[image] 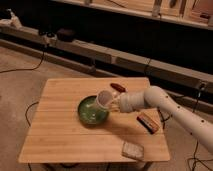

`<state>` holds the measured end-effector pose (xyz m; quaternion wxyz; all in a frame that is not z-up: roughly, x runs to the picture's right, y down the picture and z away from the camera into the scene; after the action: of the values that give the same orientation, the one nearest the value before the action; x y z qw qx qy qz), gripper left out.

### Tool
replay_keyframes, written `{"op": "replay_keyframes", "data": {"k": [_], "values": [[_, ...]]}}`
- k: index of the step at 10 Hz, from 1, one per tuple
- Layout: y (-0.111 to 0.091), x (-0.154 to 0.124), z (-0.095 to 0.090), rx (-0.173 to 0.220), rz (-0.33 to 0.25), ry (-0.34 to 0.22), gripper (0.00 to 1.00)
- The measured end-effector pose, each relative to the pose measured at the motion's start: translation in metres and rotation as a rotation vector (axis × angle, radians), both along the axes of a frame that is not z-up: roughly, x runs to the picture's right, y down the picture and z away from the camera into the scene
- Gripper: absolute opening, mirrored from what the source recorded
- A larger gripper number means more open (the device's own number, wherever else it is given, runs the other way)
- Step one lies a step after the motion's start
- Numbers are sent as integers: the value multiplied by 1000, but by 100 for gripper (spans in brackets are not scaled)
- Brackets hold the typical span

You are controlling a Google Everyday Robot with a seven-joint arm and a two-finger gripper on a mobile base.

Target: Place the ceramic cup in the ceramic bowl

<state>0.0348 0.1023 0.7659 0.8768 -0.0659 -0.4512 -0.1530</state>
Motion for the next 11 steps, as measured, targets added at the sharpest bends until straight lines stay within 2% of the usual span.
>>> {"op": "replay_keyframes", "data": {"k": [2,4,6,8,11], "values": [[-1,3,9,-48,-47,27,37],[-5,-1,16,-125,-126,55,60],[-12,-25,14,-150,-187,16,77],[-16,-45,19,-153,-266,9,80],[-26,-49,32,-129,-358,79,80]]}}
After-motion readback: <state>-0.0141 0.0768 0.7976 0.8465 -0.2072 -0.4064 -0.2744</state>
